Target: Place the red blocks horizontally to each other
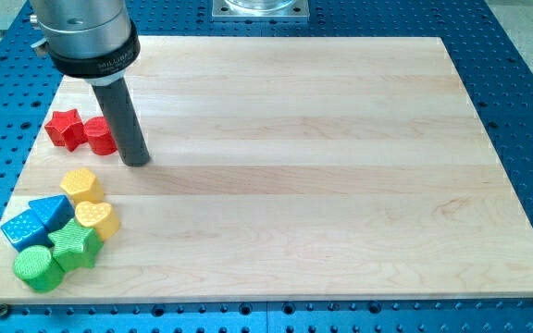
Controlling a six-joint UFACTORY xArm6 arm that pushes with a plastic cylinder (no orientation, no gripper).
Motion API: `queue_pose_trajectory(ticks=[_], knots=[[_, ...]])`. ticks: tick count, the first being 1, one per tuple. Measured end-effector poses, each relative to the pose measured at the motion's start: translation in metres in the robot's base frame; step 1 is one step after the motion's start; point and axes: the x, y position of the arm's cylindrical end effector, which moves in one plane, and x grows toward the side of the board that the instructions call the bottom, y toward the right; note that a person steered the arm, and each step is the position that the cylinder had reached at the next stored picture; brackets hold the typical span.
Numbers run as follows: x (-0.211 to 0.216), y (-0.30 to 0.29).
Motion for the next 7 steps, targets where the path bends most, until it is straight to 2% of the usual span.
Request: queue_pose_trajectory(ticks=[3, 5, 6, 7], knots=[[-0.021, -0.003], [0.02, -0.012], [0.02, -0.012], [0.001, -0.015]])
